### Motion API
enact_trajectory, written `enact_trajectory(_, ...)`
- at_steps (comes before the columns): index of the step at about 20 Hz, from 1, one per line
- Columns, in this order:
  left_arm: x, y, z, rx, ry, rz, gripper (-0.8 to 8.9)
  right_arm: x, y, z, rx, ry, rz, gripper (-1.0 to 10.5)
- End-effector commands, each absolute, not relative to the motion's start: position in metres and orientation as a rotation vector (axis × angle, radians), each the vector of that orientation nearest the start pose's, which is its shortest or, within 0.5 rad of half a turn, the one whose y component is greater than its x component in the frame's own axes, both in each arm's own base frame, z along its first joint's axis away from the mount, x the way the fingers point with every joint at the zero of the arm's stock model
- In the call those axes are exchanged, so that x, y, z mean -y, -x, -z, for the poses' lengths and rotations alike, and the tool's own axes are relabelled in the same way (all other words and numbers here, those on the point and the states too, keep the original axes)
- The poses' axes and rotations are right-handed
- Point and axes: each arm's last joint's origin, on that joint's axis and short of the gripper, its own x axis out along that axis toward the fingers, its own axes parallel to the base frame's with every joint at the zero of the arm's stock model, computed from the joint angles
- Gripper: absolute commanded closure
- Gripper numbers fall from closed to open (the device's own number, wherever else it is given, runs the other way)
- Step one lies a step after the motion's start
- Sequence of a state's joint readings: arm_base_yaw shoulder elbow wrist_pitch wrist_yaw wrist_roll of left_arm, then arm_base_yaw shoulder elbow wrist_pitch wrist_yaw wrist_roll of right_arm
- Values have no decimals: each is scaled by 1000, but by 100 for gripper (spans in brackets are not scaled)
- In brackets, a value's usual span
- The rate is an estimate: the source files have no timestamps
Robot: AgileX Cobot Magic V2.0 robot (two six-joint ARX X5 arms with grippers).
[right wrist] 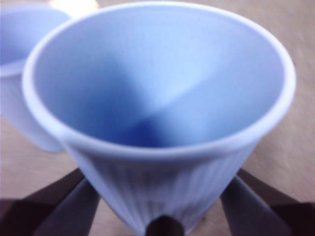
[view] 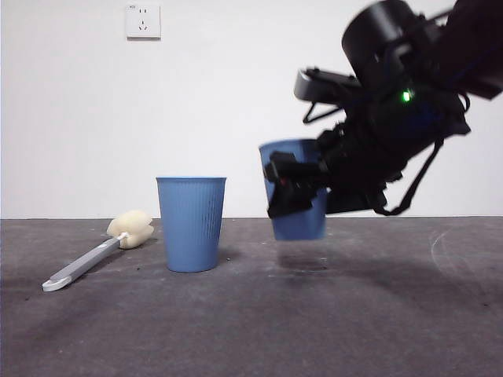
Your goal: Pick up the cup brush,pick up the cup,insert the brush into the cup,clean the cup,put the cup brush back,put the cup back to the fixed position on the table
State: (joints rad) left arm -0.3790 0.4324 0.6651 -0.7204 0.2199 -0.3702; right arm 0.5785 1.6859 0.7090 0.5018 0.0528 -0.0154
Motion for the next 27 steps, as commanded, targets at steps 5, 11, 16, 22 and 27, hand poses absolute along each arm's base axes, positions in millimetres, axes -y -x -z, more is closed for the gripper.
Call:
enact_trajectory(5,39,-82,-282,-593,285,493,405,-163,-280,-135,-501,146,-496,963)
enact_trajectory(11,40,-82,-281,-598,284,492,405,-165,-282,-116,-548,156,-502,963)
enact_trajectory(16,40,-82,-281,-598,284,492,405,-165,-282,-111,-562,156,-500,962)
enact_trajectory(22,41,-85,-280,-611,275,491,405,-163,-279,-107,-623,164,-495,671)
enact_trajectory(27,42,-88,-279,-632,272,487,405,-163,-278,-107,-643,157,-491,590)
